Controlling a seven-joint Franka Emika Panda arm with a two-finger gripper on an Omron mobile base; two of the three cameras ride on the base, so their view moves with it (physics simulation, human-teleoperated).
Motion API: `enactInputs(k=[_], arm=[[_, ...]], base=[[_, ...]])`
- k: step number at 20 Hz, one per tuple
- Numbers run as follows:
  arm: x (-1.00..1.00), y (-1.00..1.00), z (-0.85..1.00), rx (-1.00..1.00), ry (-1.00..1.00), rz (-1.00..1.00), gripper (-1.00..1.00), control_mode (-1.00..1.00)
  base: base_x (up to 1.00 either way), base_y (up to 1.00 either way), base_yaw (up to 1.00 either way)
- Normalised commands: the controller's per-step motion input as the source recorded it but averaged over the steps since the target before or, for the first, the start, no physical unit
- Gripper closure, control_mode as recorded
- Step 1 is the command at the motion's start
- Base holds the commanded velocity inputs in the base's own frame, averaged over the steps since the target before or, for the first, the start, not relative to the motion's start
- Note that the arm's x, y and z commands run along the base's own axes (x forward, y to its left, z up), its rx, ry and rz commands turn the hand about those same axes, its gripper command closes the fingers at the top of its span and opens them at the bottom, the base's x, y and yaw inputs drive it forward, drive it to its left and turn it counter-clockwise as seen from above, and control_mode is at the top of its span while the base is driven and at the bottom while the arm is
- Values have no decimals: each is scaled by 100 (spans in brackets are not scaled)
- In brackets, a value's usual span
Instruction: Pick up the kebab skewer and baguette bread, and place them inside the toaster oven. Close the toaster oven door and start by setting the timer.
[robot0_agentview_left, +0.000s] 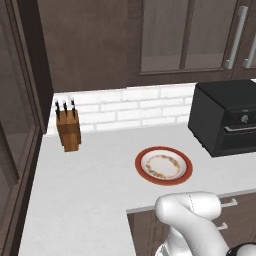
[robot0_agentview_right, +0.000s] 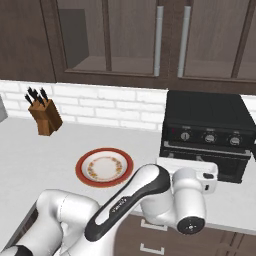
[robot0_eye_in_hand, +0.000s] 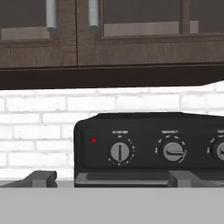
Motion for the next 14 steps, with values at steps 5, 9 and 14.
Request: enactInputs(k=[5, 9, 14], arm=[[12, 17, 0, 0, -3, 0, -100, -100], [26, 13, 0, 0, -5, 0, -100, -100], [16, 1, 0, 0, -6, 0, -100, -100]], base=[[0, 0, 0], [0, 0, 0], [0, 0, 0]])
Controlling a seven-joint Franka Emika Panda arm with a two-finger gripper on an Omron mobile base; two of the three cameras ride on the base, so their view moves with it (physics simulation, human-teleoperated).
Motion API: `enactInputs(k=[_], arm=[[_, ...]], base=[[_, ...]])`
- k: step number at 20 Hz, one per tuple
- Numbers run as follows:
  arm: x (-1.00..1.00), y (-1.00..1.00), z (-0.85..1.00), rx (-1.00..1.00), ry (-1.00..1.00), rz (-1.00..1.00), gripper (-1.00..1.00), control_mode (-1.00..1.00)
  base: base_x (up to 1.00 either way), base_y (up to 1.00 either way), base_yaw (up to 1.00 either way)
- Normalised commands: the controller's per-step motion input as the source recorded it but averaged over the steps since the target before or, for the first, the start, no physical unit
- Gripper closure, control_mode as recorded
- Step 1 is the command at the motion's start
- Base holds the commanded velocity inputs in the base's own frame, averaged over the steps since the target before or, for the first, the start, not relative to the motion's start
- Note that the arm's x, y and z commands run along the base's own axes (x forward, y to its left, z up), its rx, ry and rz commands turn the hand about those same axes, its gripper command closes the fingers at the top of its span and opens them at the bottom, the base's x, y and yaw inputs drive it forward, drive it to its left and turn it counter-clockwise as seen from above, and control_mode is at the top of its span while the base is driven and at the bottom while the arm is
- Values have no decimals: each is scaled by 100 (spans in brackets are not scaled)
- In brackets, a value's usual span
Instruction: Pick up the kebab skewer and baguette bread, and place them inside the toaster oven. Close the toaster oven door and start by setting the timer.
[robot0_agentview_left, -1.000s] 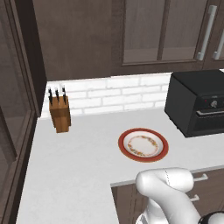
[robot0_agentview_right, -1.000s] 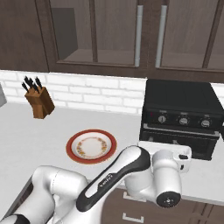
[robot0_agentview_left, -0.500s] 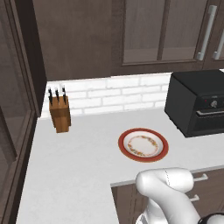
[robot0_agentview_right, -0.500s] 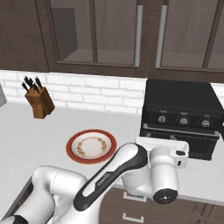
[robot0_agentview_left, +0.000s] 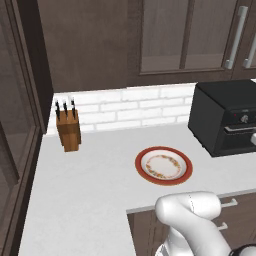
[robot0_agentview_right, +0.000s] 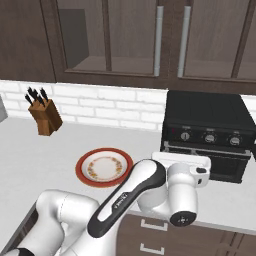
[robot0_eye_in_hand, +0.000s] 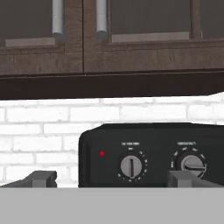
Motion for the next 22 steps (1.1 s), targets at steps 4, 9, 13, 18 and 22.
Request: enactInputs(k=[4, 9, 13, 18, 22], arm=[[8, 0, 2, 0, -4, 0, -100, -100], [2, 0, 4, 0, -1, 0, -100, -100], [13, 0, 6, 0, 0, 0, -100, -100], [12, 0, 2, 0, 0, 0, -100, -100], [9, 0, 0, 0, 0, 0, -100, -100]], base=[[0, 0, 0], [0, 0, 0], [0, 0, 0], [0, 0, 0], [0, 0, 0]])
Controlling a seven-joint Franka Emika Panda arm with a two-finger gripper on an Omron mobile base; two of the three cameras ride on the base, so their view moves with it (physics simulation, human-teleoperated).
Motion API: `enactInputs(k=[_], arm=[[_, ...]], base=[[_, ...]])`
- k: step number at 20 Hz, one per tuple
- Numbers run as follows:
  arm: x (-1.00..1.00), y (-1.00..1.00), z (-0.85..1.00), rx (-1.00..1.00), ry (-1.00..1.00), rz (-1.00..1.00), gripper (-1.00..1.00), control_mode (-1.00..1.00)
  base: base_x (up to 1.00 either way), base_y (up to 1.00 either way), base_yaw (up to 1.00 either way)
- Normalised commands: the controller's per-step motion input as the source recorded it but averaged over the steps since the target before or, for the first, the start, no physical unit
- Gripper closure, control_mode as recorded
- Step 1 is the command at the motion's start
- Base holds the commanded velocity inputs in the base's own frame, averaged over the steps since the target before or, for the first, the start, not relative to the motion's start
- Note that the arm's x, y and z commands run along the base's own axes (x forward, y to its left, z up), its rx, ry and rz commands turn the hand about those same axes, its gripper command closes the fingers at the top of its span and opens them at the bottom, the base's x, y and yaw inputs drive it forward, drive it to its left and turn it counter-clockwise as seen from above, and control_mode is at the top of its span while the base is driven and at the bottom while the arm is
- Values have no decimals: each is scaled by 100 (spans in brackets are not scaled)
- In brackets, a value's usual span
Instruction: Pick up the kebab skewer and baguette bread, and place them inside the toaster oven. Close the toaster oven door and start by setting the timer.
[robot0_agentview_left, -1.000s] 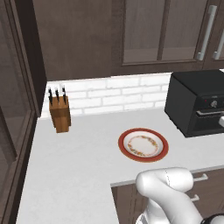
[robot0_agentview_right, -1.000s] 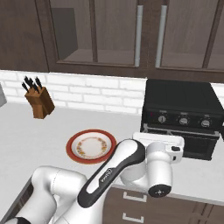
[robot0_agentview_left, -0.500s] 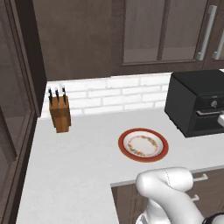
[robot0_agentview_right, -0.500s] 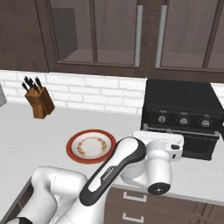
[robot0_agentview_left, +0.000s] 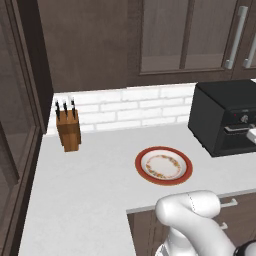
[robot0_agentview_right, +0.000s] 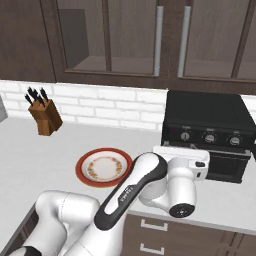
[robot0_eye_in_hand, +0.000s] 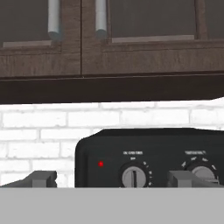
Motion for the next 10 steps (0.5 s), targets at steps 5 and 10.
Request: enactInputs(k=[5, 10], arm=[[25, 2, 0, 0, 0, 0, -100, -100], [27, 1, 0, -1, 0, 0, -100, -100]], base=[[0, 0, 0], [0, 0, 0]])
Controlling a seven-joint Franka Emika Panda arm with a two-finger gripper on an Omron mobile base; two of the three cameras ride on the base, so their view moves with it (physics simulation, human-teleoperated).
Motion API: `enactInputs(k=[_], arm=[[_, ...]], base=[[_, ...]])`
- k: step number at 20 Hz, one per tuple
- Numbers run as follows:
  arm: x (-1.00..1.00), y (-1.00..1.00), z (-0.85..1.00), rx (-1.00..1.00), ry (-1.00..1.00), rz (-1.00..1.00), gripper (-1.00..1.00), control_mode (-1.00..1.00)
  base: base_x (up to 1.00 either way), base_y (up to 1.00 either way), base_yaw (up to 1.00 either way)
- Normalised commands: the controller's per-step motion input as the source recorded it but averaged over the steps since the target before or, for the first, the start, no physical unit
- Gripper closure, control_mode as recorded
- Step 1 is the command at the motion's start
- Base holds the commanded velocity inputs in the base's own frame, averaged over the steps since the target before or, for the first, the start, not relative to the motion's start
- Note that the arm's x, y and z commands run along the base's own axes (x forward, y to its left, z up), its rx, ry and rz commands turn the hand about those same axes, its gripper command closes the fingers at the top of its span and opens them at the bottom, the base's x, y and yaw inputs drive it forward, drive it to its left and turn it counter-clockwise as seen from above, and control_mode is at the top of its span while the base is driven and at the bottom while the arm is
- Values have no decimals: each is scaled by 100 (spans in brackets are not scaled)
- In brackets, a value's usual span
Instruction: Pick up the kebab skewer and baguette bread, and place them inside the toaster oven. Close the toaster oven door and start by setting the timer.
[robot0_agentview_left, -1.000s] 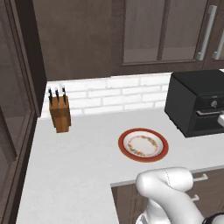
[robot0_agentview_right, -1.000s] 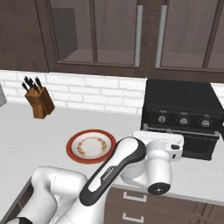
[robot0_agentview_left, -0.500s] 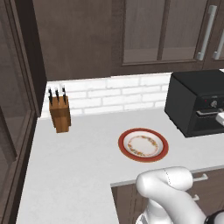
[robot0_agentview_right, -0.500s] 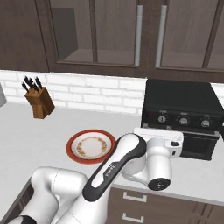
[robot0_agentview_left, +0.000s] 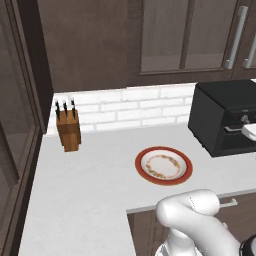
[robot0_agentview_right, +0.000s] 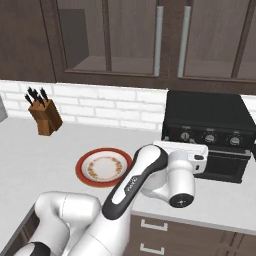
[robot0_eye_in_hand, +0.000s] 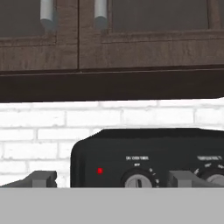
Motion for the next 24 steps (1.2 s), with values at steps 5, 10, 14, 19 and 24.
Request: enactInputs(k=[5, 10, 14, 19, 24], arm=[[23, 0, 0, -1, 0, 0, -100, -100], [17, 0, 0, -1, 0, 0, -100, -100], [6, 0, 0, -1, 0, 0, -100, -100], [3, -3, 0, -1, 0, 0, -100, -100], [2, -13, 0, 0, 1, 1, -100, -100]], base=[[0, 0, 0], [0, 0, 0], [0, 0, 0], [0, 0, 0], [0, 0, 0]])
